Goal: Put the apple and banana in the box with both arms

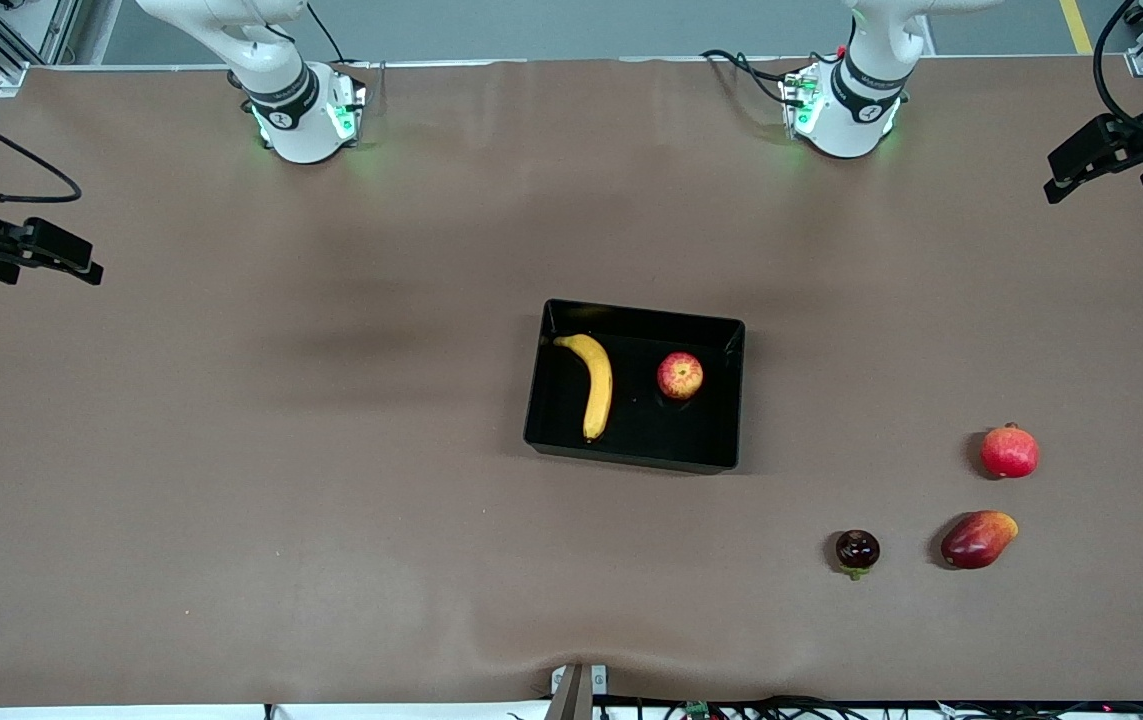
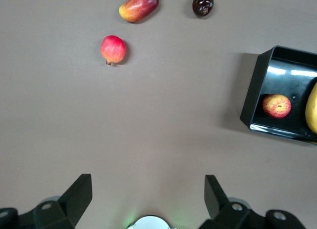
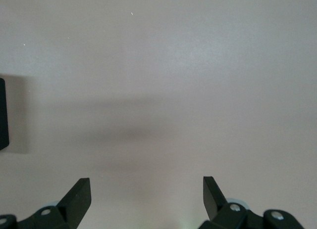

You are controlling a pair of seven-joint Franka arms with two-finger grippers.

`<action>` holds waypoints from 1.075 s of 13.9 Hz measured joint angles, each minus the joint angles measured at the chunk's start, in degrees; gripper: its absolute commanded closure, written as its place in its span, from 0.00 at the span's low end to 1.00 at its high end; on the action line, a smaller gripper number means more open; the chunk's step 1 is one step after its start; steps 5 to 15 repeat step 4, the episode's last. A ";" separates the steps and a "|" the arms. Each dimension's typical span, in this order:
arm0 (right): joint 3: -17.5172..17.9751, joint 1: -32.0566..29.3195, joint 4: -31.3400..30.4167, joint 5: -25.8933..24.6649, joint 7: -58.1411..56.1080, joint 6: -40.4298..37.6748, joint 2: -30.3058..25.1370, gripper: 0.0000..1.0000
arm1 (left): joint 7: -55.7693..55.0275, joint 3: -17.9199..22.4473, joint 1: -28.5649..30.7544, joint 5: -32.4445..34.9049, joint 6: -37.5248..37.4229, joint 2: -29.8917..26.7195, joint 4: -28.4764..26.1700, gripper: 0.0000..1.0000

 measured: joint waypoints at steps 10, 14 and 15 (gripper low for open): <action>0.00 0.00 0.07 0.00 0.00 -0.22 0.00 0.00 | 0.03 -0.01 -0.14 0.00 0.09 1.83 1.10 0.00; 0.00 0.00 0.07 0.00 0.00 -0.22 0.00 0.00 | 0.03 -0.01 -0.14 0.00 0.09 1.83 1.10 0.00; 0.00 0.00 0.07 0.00 0.00 -0.22 0.00 0.00 | 0.03 -0.01 -0.14 0.00 0.09 1.83 1.10 0.00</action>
